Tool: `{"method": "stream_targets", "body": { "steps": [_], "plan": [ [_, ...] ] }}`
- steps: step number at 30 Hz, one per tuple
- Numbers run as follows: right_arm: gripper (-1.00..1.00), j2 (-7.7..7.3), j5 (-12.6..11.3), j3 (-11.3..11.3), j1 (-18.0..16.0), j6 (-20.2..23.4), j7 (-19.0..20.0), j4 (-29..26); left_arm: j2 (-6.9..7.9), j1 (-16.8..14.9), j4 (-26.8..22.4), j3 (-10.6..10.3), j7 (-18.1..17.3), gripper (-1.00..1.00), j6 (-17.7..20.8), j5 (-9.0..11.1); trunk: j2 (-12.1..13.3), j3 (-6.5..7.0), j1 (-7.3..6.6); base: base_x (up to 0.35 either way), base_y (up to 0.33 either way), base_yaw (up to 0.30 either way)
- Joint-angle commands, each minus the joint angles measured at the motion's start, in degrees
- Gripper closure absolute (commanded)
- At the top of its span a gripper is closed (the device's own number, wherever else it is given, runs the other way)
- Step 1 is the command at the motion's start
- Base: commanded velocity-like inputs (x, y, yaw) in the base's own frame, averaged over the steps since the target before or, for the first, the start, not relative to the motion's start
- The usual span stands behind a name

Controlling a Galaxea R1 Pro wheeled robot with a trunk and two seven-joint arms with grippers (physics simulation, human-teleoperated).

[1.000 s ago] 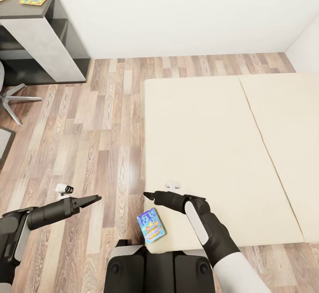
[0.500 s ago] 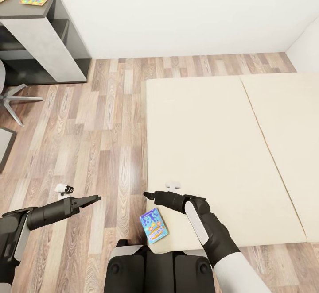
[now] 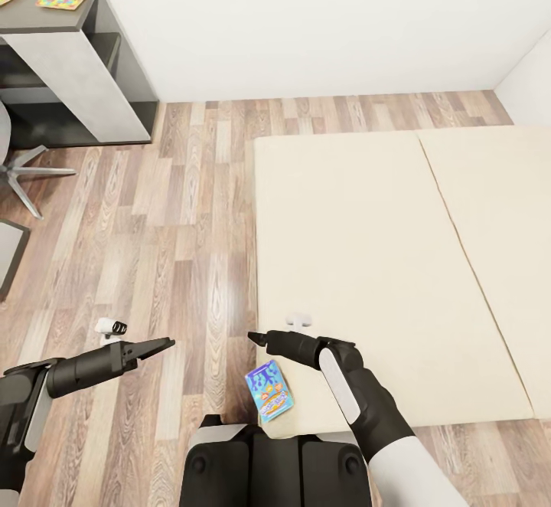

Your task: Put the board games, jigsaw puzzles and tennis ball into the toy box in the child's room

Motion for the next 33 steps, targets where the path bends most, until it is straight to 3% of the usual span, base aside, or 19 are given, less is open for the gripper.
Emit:
{"method": "stream_targets", "body": {
  "steps": [1,33],
  "plan": [
    [-1.00,0.02,-0.03,-0.06,-0.02,0.28,0.09,-0.05,0.01,-0.02,-0.01,0.00,-0.26,-1.00,0.61,-0.05,-0.09,-0.06,0.03,0.000,0.015,0.000],
    [-1.00,0.02,-0.05,-0.07,-0.02,0.28,0.09,-0.05,0.06,0.02,0.00,0.06,-0.32,-1.00,0.60,-0.05,-0.09,-0.06,0.03,0.000,0.022,0.000]
  ]
}}
